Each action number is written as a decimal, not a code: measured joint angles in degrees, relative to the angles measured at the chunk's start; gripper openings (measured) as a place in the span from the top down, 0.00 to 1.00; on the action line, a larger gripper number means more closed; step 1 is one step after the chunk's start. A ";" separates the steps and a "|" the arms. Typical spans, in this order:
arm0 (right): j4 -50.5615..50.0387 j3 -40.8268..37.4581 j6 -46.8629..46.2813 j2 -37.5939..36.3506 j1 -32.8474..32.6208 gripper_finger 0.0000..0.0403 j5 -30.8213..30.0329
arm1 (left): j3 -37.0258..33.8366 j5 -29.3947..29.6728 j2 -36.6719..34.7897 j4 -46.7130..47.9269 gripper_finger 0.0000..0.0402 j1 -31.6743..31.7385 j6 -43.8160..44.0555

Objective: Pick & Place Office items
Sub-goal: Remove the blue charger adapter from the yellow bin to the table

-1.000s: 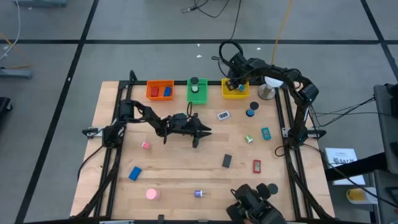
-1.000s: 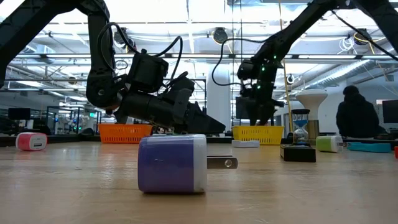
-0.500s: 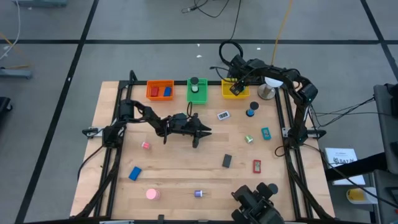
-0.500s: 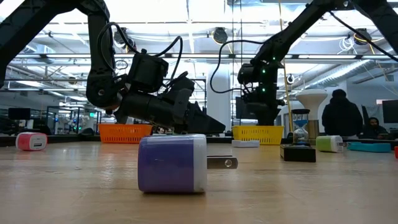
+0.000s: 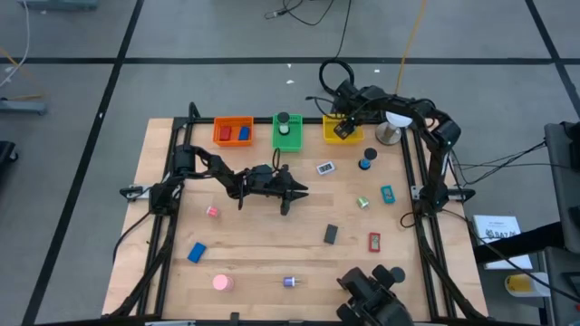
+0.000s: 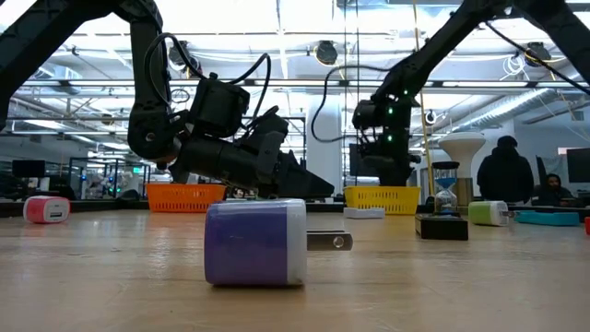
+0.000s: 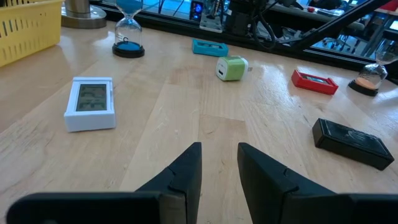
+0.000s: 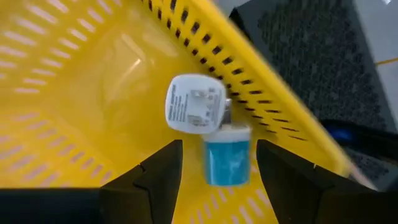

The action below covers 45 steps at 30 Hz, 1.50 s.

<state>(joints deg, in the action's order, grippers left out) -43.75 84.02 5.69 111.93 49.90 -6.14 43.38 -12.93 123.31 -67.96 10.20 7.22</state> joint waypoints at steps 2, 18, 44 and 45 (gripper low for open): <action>-0.25 -0.08 0.80 1.04 0.00 0.51 -1.97 | 0.00 0.00 0.00 0.01 0.74 0.00 0.02; 0.75 -0.06 1.23 1.39 -0.08 0.64 -2.49 | 0.00 0.00 0.00 0.04 0.74 0.00 0.02; 3.63 -3.47 -0.32 -2.88 -0.60 0.66 0.48 | 0.00 0.00 0.00 0.01 0.74 0.14 0.44; 3.36 -3.47 -0.46 -3.93 -0.63 0.66 0.49 | 0.00 -0.02 0.00 -0.01 0.74 0.20 0.44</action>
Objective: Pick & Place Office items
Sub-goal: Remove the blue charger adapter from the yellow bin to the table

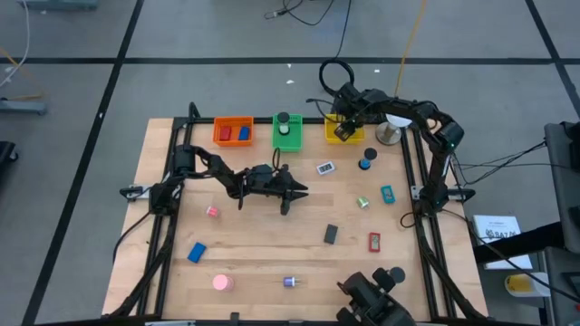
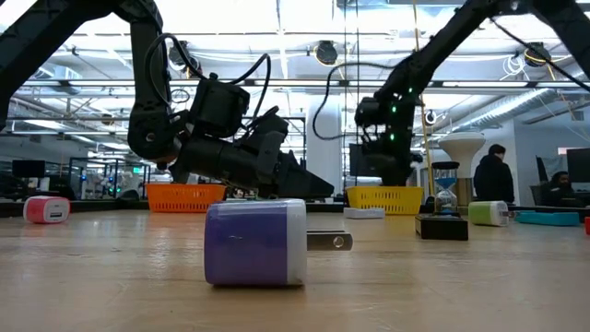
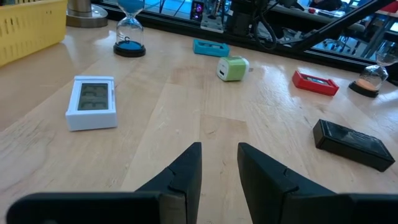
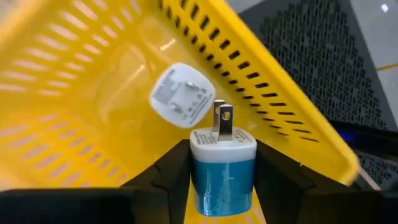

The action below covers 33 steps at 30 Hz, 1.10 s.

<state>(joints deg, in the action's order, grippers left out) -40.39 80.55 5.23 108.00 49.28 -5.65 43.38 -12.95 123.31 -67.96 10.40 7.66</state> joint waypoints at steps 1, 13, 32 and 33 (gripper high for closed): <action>-0.19 0.00 -0.01 -1.18 -0.09 0.66 -0.04 | 0.00 0.02 0.00 0.00 0.74 0.10 0.01; 3.59 -7.42 -2.33 -19.23 -5.61 0.66 0.38 | -3.16 -3.33 0.00 -10.50 0.74 1.98 3.45; 71.69 -42.45 -14.42 -20.69 -39.10 0.66 2.43 | -16.68 -3.98 -5.29 -20.59 0.74 5.71 3.94; 75.71 -43.42 -14.89 -18.75 -39.61 0.66 2.09 | -16.70 -3.97 -5.29 -19.68 0.74 5.35 3.81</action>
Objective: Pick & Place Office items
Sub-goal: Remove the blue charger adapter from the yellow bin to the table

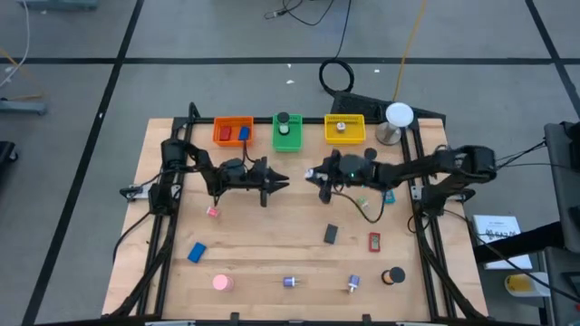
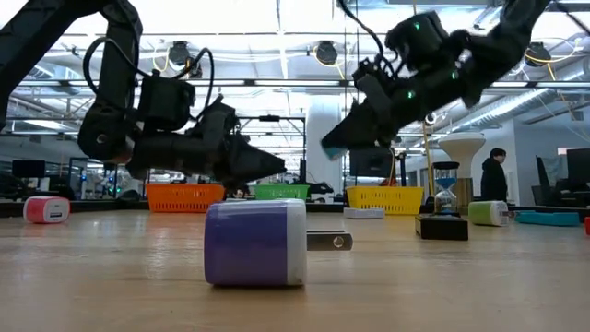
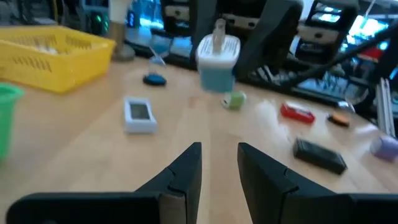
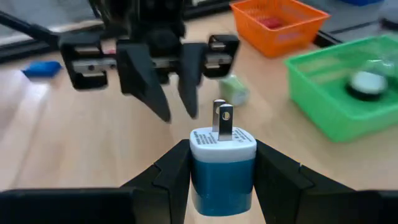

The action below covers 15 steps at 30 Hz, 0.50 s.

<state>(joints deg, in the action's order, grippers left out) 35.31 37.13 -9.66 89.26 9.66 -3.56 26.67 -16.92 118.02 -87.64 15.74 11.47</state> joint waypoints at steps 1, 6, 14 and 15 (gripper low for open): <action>2.95 -0.84 -0.07 2.13 -0.54 0.66 -0.89 | 0.05 0.07 -0.01 1.07 0.74 -0.41 -0.42; 14.35 -1.08 2.70 12.96 -1.59 0.66 -0.86 | 0.05 3.08 -0.02 4.28 0.74 -2.11 -2.14; 26.66 -0.99 1.91 21.62 -1.69 0.66 2.34 | 1.10 6.99 -0.02 8.08 0.74 -2.50 -2.33; 27.10 -0.99 1.73 22.19 -1.72 0.66 2.38 | 1.68 6.95 -0.02 8.55 0.74 -2.76 -2.34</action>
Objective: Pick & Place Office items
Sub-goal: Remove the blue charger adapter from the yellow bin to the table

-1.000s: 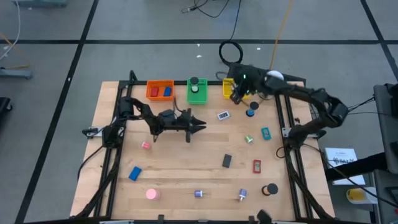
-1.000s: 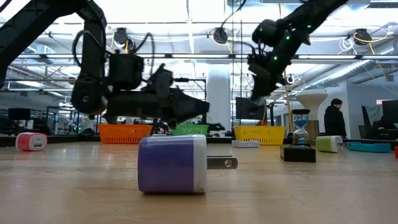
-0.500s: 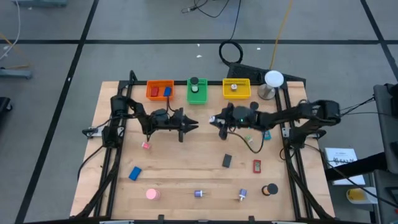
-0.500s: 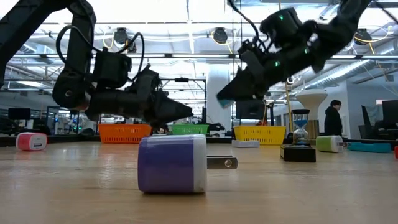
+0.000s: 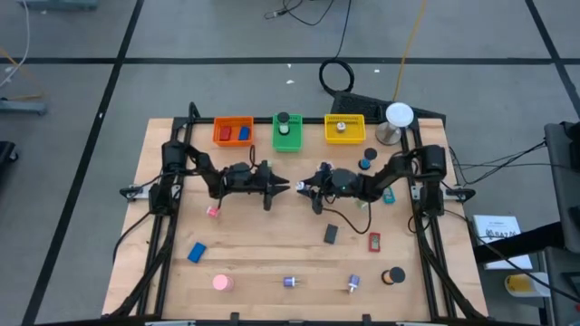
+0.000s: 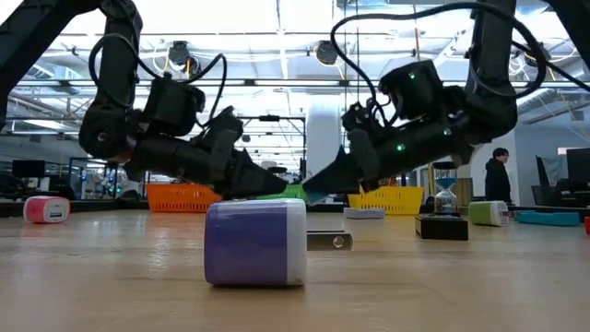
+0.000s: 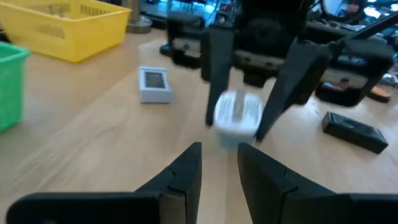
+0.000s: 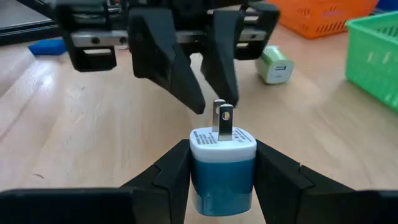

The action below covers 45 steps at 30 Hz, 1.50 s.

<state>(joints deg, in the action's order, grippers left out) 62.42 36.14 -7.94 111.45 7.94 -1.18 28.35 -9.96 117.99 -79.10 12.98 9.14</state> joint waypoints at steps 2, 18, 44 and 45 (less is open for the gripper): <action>-0.39 -0.06 0.00 0.36 0.02 0.66 -0.03 | 1.24 -0.06 0.00 2.13 0.74 -0.73 -0.50; -2.85 0.53 4.20 0.23 -0.55 0.66 -0.15 | 6.61 -0.12 0.02 12.13 0.99 -3.38 -5.65; -9.46 0.55 4.16 -0.29 -0.57 0.45 -0.12 | 6.69 2.15 0.00 11.81 0.99 -3.38 -5.95; -9.52 0.55 4.15 -0.29 -0.57 0.44 -0.14 | 6.67 2.16 0.00 11.81 0.99 -3.38 -5.94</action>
<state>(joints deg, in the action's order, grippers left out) 52.90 36.69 -3.79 111.15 7.38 -1.32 35.03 -7.80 117.99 -67.29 9.61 3.20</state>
